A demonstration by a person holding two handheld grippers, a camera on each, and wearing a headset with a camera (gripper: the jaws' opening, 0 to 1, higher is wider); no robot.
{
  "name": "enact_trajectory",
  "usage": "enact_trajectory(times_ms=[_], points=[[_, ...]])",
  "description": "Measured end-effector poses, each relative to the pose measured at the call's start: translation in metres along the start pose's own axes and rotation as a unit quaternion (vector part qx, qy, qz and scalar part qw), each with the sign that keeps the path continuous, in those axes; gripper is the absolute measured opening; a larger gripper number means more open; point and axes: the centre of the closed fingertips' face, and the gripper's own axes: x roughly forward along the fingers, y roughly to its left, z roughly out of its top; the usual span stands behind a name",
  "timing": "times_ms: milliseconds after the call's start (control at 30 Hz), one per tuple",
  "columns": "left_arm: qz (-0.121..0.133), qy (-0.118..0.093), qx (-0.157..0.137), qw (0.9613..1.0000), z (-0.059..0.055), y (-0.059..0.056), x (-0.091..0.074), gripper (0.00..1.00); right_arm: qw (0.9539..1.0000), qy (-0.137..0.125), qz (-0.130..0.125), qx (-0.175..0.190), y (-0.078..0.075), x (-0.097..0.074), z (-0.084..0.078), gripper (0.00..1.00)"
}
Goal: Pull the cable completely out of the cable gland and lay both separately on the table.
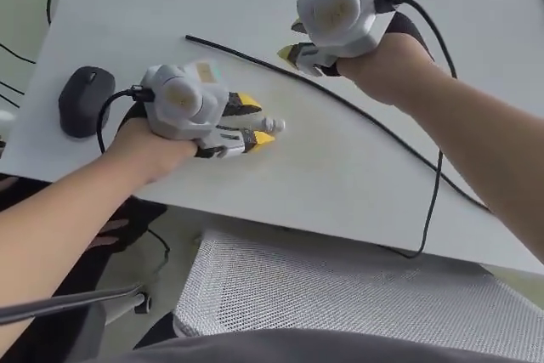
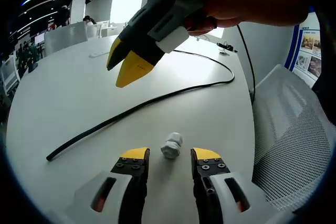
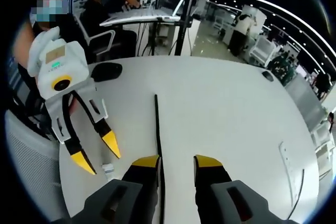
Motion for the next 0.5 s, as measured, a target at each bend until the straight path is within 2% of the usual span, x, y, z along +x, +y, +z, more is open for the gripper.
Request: enact_trajectory(times_ms=[100, 333, 500], points=[[0.013, 0.003, 0.003, 0.9999, 0.001, -0.003, -0.004, 0.39, 0.9999, -0.007, -0.004, 0.009, -0.001, -0.014, -0.002, 0.24], [0.031, -0.012, -0.013, 0.9994, 0.016, -0.017, -0.017, 0.44, 0.9987, -0.038, -0.014, 0.031, -0.002, -0.06, -0.004, 0.28], [0.046, -0.021, -0.019, 0.9986, 0.028, -0.026, -0.026, 0.49, 0.995, -0.072, -0.016, 0.067, -0.002, -0.094, -0.009, 0.31]])
